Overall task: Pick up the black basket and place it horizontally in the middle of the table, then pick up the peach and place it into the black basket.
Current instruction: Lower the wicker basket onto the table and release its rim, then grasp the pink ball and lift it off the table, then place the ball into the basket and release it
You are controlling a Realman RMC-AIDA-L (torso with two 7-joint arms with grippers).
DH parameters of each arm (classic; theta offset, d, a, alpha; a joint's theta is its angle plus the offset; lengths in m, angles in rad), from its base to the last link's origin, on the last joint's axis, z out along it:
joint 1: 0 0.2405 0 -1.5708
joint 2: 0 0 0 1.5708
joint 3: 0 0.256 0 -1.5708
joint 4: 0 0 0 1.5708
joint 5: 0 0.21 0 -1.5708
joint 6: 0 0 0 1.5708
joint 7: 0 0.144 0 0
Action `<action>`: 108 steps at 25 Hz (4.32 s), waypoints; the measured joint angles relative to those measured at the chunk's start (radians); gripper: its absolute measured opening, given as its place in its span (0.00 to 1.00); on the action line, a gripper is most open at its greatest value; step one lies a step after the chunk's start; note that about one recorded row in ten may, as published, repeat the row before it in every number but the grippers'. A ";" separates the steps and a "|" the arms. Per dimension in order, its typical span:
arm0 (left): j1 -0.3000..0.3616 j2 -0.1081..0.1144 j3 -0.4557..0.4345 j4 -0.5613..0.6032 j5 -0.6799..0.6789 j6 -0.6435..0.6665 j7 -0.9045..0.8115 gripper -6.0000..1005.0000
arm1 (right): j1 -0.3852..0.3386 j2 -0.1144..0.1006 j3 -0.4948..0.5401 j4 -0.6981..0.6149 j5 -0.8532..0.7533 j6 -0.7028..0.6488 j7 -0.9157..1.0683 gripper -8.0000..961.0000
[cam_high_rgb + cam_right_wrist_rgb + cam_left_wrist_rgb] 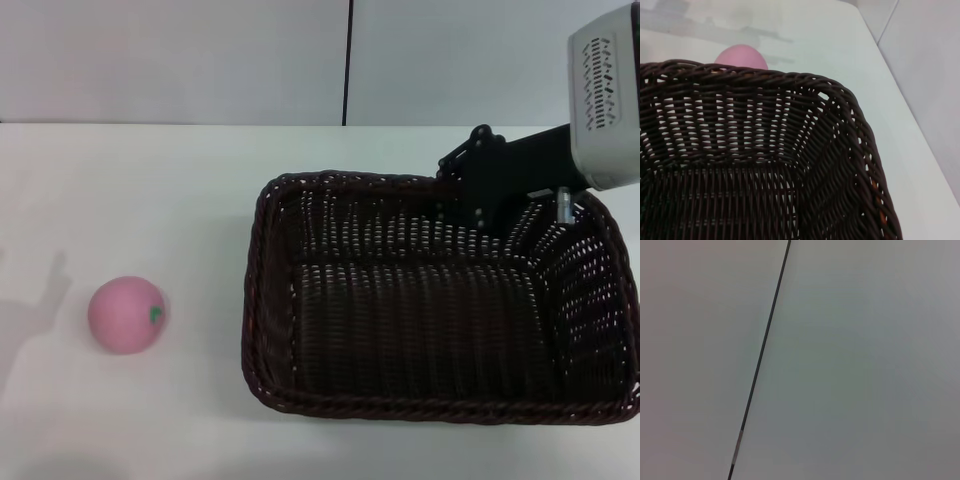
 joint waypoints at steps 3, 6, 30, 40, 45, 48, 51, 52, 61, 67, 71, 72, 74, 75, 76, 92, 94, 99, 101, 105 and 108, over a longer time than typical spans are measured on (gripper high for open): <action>-0.006 0.001 0.000 0.000 0.000 -0.005 0.000 0.73 | 0.000 0.000 -0.001 0.000 0.009 -0.002 0.005 0.25; -0.009 0.002 0.000 0.003 0.000 -0.007 0.000 0.73 | 0.001 0.000 -0.001 0.001 0.020 -0.002 0.020 0.27; -0.083 0.015 0.373 0.389 0.012 0.144 -0.331 0.72 | -0.388 0.002 0.053 -0.175 0.745 -0.125 0.096 0.57; -0.094 0.010 0.577 0.461 0.013 0.069 -0.334 0.72 | -0.522 0.003 0.120 0.237 1.183 -0.259 -0.175 0.57; -0.102 0.004 0.595 0.439 0.012 -0.019 -0.275 0.72 | -0.501 0.002 0.203 0.450 1.212 -0.360 -0.255 0.57; -0.109 0.004 0.604 0.420 0.012 -0.052 -0.246 0.72 | -0.500 0.001 0.213 0.501 1.213 -0.375 -0.272 0.57; -0.112 0.004 0.627 0.418 0.017 -0.070 -0.244 0.71 | -0.501 0.001 0.210 0.528 1.210 -0.379 -0.273 0.57; -0.112 0.004 0.631 0.418 0.020 -0.072 -0.245 0.71 | -0.501 0.001 0.209 0.535 1.209 -0.379 -0.273 0.57; -0.117 0.003 0.646 0.418 0.073 -0.105 -0.249 0.71 | -0.490 0.001 0.213 0.596 1.208 -0.361 -0.274 0.57; -0.117 0.001 0.643 0.413 0.070 -0.126 -0.234 0.63 | -0.482 0.001 0.213 0.620 1.208 -0.336 -0.274 0.57; -0.117 0.001 0.625 0.399 0.064 -0.128 -0.211 0.46 | -0.476 0.000 0.215 0.641 1.209 -0.329 -0.275 0.57; -0.117 0.001 0.619 0.397 0.064 -0.128 -0.210 0.42 | -0.476 0.000 0.215 0.643 1.209 -0.327 -0.275 0.57; -0.117 0.001 0.611 0.394 0.064 -0.128 -0.197 0.34 | -0.476 0.000 0.215 0.648 1.210 -0.325 -0.275 0.57; -0.118 0.001 0.608 0.392 0.064 -0.128 -0.189 0.30 | -0.476 0.000 0.215 0.651 1.211 -0.325 -0.275 0.57; -0.118 0.001 0.603 0.389 0.064 -0.128 -0.177 0.27 | -0.476 0.000 0.215 0.654 1.212 -0.324 -0.275 0.57; -0.175 0.008 0.453 0.365 0.011 0.133 -0.240 0.11 | -0.475 0.002 0.217 0.669 1.216 -0.320 -0.275 0.57; -0.199 0.005 0.459 0.354 0.017 0.159 -0.244 0.10 | -0.474 0.003 0.217 0.669 1.217 -0.322 -0.275 0.57; -0.282 0.002 0.523 0.253 0.024 0.174 -0.240 0.06 | -0.469 0.003 0.217 0.669 1.217 -0.327 -0.275 0.57; -0.315 0.000 0.555 0.213 0.024 0.167 -0.237 0.05 | -0.467 0.003 0.217 0.670 1.217 -0.334 -0.272 0.57; -0.378 -0.002 0.608 0.094 0.024 0.126 -0.171 0.05 | -0.466 0.003 0.217 0.671 1.217 -0.341 -0.269 0.57; -0.414 -0.003 0.640 0.006 0.028 0.060 -0.103 0.05 | -0.466 0.003 0.217 0.671 1.217 -0.348 -0.268 0.57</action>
